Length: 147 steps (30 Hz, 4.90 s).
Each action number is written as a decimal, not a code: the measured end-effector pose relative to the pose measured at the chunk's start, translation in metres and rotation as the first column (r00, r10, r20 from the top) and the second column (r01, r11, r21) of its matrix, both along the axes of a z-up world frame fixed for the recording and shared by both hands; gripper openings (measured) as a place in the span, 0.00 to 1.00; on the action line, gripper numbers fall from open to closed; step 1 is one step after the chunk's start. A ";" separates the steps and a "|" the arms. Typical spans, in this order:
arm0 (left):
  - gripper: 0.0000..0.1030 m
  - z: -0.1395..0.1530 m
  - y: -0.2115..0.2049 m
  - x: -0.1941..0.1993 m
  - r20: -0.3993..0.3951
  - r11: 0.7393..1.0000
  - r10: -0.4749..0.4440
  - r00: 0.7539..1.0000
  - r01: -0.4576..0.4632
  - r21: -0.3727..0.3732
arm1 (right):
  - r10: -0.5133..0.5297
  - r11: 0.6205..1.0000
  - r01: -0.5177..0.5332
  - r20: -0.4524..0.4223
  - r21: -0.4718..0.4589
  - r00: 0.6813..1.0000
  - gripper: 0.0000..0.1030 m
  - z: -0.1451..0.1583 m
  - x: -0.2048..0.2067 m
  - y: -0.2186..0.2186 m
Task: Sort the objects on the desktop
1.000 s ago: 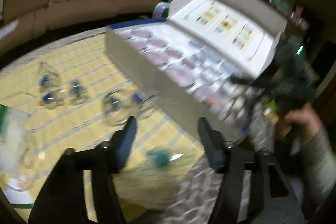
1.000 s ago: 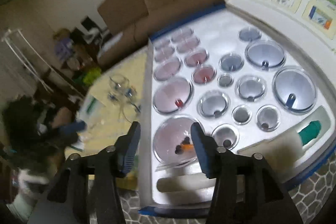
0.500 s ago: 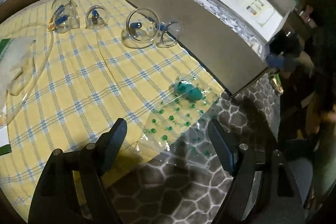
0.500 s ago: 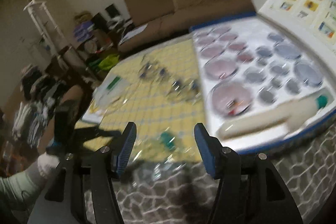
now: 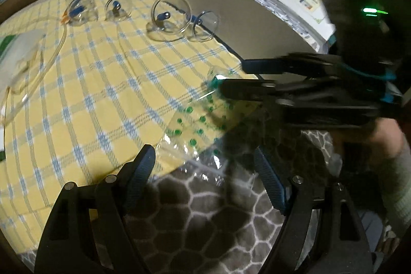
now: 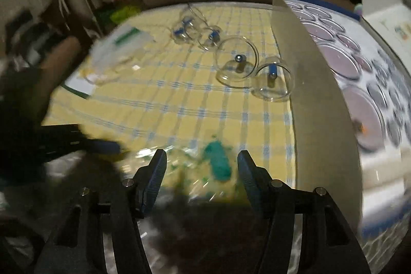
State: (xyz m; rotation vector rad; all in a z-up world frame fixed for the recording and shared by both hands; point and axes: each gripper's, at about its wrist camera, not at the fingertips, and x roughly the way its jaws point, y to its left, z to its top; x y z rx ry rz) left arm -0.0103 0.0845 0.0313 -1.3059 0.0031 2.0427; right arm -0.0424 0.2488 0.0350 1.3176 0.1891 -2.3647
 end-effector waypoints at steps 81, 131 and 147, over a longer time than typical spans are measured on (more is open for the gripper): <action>0.85 0.104 0.217 -0.031 -0.124 0.963 -0.258 0.958 0.266 0.052 | -0.505 0.863 0.500 -0.151 -0.078 0.850 0.35 0.073 -0.029 0.281; 1.00 0.131 -0.032 0.015 -0.244 0.990 0.138 0.960 -0.133 0.039 | -0.214 0.972 0.194 -0.165 -0.131 0.963 1.00 0.110 0.060 0.023; 1.00 0.049 -0.198 -0.006 -0.143 0.884 0.462 0.875 -0.467 0.000 | -0.110 0.993 0.099 -0.174 -0.070 0.979 1.00 0.055 0.031 -0.065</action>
